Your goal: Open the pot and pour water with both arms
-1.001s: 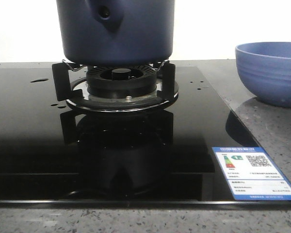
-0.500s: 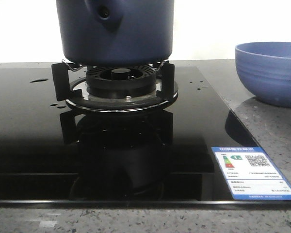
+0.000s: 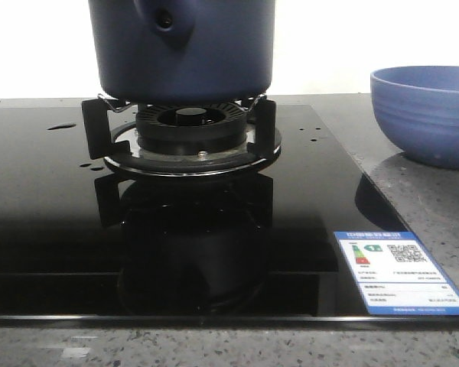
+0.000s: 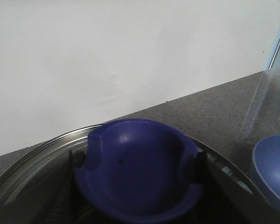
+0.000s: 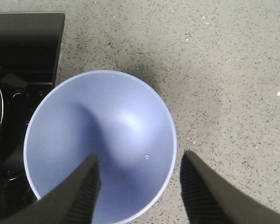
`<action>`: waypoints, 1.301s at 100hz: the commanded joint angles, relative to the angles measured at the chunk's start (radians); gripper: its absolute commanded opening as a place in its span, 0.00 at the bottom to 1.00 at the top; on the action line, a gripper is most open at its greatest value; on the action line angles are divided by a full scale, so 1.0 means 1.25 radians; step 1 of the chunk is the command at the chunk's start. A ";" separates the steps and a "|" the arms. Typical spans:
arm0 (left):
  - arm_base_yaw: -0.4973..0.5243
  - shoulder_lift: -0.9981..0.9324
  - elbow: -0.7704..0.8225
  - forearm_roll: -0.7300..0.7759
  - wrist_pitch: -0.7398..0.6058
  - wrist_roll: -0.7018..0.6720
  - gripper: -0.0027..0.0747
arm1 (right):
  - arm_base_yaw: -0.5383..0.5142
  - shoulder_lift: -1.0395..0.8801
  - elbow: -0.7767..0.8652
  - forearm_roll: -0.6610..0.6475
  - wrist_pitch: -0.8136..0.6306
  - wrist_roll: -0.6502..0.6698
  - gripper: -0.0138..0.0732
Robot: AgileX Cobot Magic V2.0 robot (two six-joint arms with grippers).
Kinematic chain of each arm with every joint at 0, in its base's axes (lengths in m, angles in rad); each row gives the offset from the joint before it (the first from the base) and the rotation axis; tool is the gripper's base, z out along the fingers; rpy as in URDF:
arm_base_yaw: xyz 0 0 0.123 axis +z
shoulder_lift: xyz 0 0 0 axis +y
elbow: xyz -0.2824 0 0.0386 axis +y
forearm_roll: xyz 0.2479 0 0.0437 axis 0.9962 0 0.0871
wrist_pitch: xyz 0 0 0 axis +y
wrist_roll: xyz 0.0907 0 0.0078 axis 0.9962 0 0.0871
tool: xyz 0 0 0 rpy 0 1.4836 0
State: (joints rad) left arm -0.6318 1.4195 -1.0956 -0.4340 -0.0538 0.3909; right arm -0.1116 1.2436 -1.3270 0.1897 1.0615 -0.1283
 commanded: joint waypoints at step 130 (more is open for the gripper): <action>0.215 -0.358 -0.029 0.088 0.230 0.000 0.01 | -0.003 -0.131 0.140 0.501 -0.300 -0.334 0.10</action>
State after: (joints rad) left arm -0.4050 1.0250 -1.1042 -0.3315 0.2187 0.3909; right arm -0.1123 1.1686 -1.2086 0.6702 0.8450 -0.4296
